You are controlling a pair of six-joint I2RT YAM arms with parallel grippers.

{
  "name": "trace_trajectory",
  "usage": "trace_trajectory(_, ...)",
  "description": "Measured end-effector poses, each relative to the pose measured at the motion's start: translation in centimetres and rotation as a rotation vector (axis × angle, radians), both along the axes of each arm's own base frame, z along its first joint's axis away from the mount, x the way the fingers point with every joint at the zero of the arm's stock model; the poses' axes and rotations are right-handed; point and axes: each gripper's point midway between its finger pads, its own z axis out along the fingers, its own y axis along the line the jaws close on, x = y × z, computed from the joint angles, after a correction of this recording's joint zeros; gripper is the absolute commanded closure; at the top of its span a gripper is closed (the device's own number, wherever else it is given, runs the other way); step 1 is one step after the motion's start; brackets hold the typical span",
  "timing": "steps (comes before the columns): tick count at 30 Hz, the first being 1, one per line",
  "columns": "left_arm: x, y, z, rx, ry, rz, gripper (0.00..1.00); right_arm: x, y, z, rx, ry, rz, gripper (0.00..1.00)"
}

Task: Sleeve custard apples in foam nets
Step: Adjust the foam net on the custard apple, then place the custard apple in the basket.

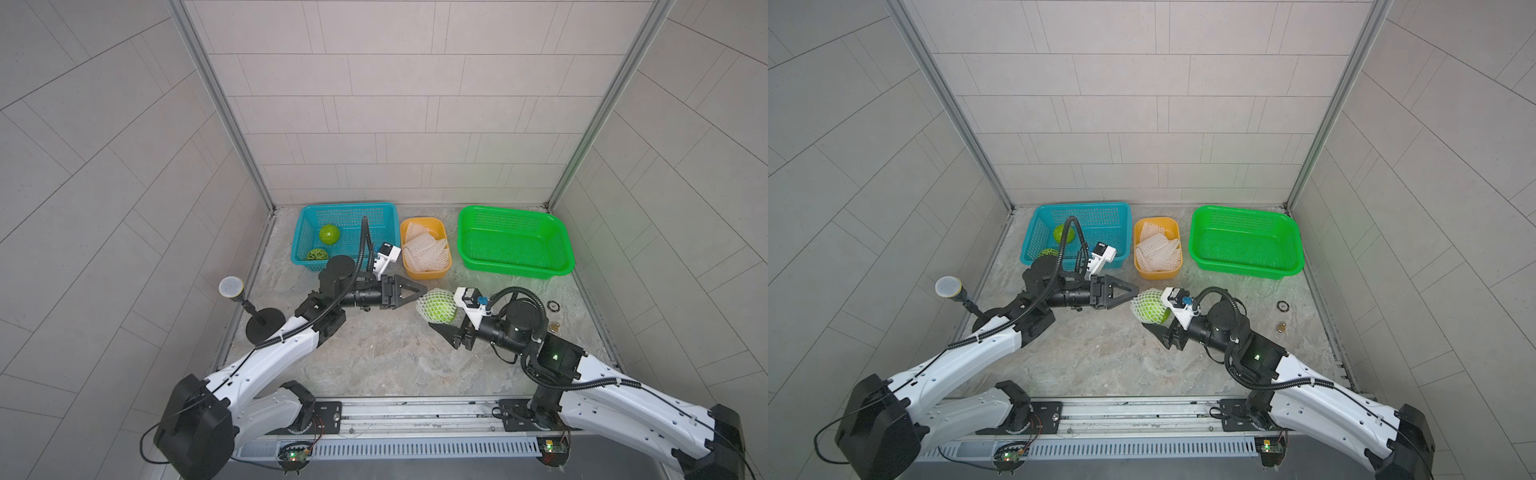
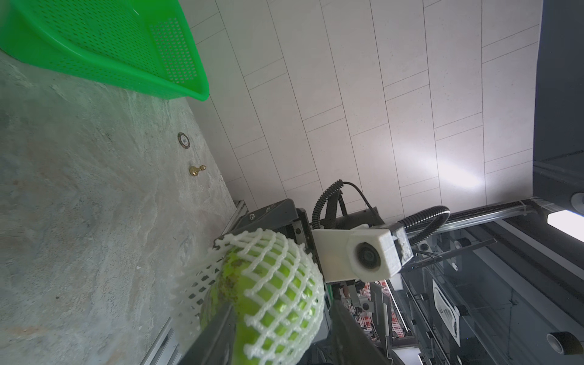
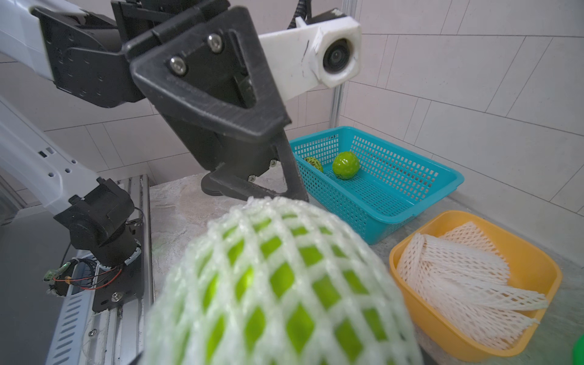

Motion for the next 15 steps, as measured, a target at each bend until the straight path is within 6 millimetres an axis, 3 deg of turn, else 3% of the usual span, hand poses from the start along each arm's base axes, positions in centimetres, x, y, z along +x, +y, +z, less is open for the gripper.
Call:
trace_trajectory(3,1.8,1.9,-0.9,0.005,0.024,0.095,0.39,-0.3,0.2,0.5,0.024,0.021,0.021,0.21)
trace_trajectory(9,5.7,7.6,-4.5,0.035,0.107,0.355,0.37,-0.9,1.3,2.6,0.104,0.099,0.111,0.21)
trace_trajectory(15,5.6,8.6,-6.1,0.071,0.137,0.397,0.37,-1.2,2.6,4.1,0.208,0.195,0.225,0.21)
